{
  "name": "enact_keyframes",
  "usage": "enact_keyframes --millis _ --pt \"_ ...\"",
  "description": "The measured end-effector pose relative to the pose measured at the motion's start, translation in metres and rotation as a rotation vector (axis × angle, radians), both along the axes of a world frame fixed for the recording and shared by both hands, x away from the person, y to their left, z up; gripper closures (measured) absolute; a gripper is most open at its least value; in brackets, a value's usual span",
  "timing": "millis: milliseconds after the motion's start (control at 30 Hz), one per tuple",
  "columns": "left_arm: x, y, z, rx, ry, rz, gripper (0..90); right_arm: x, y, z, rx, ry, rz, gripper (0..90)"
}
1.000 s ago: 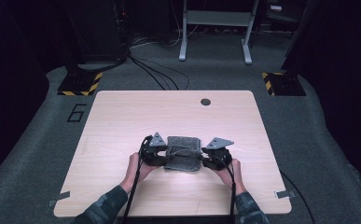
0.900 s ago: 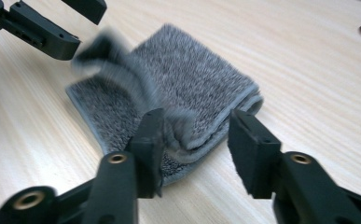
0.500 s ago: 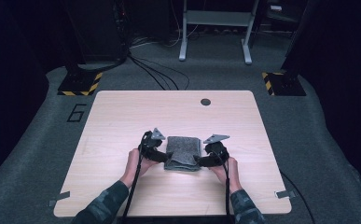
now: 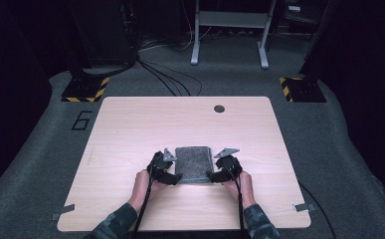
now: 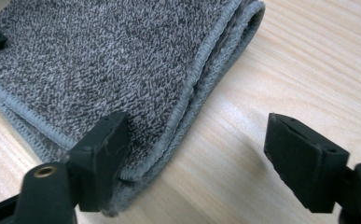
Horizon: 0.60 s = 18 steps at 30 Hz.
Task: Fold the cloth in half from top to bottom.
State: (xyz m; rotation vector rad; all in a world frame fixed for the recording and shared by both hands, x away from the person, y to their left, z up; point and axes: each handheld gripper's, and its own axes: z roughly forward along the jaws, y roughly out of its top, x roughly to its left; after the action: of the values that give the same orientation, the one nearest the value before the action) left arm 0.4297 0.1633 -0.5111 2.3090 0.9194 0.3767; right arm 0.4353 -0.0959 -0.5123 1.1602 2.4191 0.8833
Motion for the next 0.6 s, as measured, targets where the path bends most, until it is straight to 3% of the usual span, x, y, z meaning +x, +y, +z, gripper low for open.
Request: enact_keyframes --millis 133,367,500,600 --pt "0.003 0.004 -0.002 -0.024 0.026 0.011 22.5 0.002 -0.001 -0.001 -0.002 -0.013 0.004 18.4" --pt "-0.001 0.015 0.009 -0.068 0.001 0.042 14.4 -0.005 -0.007 0.007 0.058 -0.015 0.001 15.1" --pt "-0.011 0.035 0.019 -0.084 -0.031 0.074 13.2 -0.016 -0.021 0.016 0.081 -0.048 -0.01 14.7" --pt "-0.018 0.053 0.021 -0.069 -0.037 0.107 12.0 -0.026 -0.041 0.019 0.091 -0.067 -0.045 14.6"
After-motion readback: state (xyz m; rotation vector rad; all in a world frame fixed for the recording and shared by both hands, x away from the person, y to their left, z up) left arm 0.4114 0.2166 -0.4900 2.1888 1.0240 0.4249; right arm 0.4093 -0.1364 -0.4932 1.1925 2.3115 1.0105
